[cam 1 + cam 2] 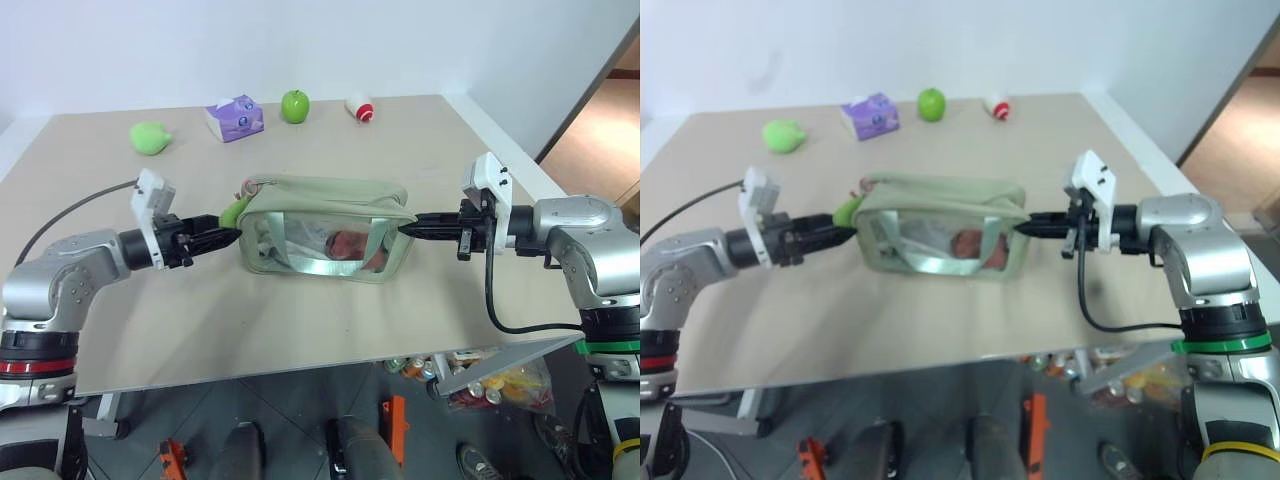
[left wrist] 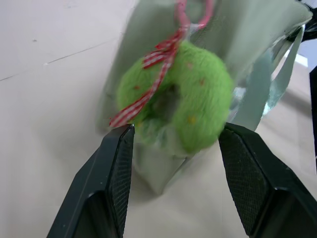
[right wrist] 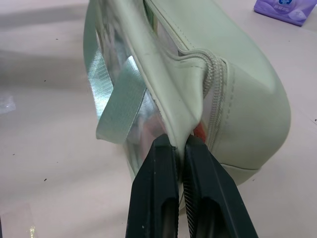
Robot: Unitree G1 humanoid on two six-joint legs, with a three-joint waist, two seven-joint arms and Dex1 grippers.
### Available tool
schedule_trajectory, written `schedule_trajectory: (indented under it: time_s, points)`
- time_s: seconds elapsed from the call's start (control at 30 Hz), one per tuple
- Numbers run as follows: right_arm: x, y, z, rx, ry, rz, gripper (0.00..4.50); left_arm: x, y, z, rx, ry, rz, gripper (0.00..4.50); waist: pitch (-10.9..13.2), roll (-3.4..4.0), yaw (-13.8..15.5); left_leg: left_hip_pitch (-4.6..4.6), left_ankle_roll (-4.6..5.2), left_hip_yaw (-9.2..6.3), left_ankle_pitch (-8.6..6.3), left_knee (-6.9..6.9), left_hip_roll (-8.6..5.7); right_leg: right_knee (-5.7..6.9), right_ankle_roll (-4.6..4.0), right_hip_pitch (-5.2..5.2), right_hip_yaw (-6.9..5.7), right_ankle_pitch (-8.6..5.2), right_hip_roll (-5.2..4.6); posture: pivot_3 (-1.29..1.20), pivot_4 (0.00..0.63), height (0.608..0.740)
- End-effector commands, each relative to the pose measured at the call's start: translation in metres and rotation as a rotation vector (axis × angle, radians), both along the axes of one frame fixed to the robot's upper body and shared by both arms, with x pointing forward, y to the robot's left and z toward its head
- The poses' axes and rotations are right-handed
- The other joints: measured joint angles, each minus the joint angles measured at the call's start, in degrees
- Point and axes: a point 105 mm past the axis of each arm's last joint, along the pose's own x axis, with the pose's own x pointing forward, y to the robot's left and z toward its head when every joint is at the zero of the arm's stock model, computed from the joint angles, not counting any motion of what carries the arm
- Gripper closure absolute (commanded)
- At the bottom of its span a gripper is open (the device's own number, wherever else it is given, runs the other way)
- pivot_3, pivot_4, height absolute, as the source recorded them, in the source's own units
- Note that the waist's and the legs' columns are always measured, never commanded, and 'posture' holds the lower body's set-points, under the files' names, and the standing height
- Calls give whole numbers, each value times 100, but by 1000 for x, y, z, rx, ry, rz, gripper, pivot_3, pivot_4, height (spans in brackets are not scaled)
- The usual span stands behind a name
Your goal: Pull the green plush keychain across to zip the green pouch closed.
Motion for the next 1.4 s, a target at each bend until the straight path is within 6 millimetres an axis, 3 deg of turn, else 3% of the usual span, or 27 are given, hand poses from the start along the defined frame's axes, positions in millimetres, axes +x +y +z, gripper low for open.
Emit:
schedule_trajectory:
  time_s: [0.03, 0.1, 0.27, 0.3, 0.57, 0.9, 1.03, 1.07, 1.2, 1.4]
  points:
    - [-5, 0, 6, 1, -25, 5, 4500, 5, -2, 19, -11, -80, 5, 1798, 0, 0, -1, 0, 0, 1, 0, 0, 0, 0, 0, 0, 1, 0, 0, 0, 150, 740]
    - [-6, -1, 6, 1, -23, -1, 4500, 8, 0, 21, -19, -85, 18, 2701, 0, 0, -8, 1, 0, 0, 0, 0, 0, 0, 1, 0, 1, 1, 2, 0, 150, 740]
    - [-7, -2, 5, 2, -20, -6, 4500, 9, 6, 25, -20, -94, 37, 4363, 0, 0, -9, 1, 0, -1, 0, 0, 0, 0, 4, 0, 2, 3, 2, 0, 150, 740]
    - [-8, -1, 5, 2, -19, -6, 4500, 8, 9, 26, -23, -96, 41, 4483, 0, 0, -9, 1, 0, 0, 0, 1, 0, 0, 4, 0, 3, 3, 2, 0, 150, 740]
    - [-5, 0, 7, 2, -22, 2, 4500, 1, 23, 27, -17, -76, 54, 4483, 0, 0, -31, 1, 1, 0, 0, 2, 1, 0, 3, -1, 4, 4, 3, 0, 150, 740]
    - [-1, 7, 6, 4, -25, 21, 4500, -10, 41, 60, -112, -110, 50, 4483, 3, -6, -57, -5, 1, 1, -1, 2, 1, -1, 3, -4, 5, 4, 2, 0, 150, 740]
    - [-1, 7, 6, 7, -28, 21, 4500, -6, 41, 59, -110, -101, 70, 4483, 3, -6, -54, -6, 1, 0, -1, 2, 1, -1, 3, -4, 4, 4, 2, 0, 150, 740]
    - [-1, 7, 6, 8, -28, 21, 4500, -6, 40, 58, -112, -96, 68, 3736, 3, -6, -54, -6, 1, 0, -1, 2, 1, -1, 3, -4, 4, 4, 3, 0, 150, 740]
    - [-1, 7, 5, 10, -28, 20, 4500, -3, 33, 47, -63, -82, 78, 2464, 3, -6, -52, -6, 1, 0, -1, 2, 1, -1, 3, -3, 4, 4, 2, 0, 150, 740]
    - [-1, 6, 7, 11, -32, 14, 4500, -5, 30, 38, -33, -67, 56, 2464, 3, -6, -52, -6, 1, 1, -1, 4, 0, -1, 4, -2, 4, 4, 1, 0, 150, 740]
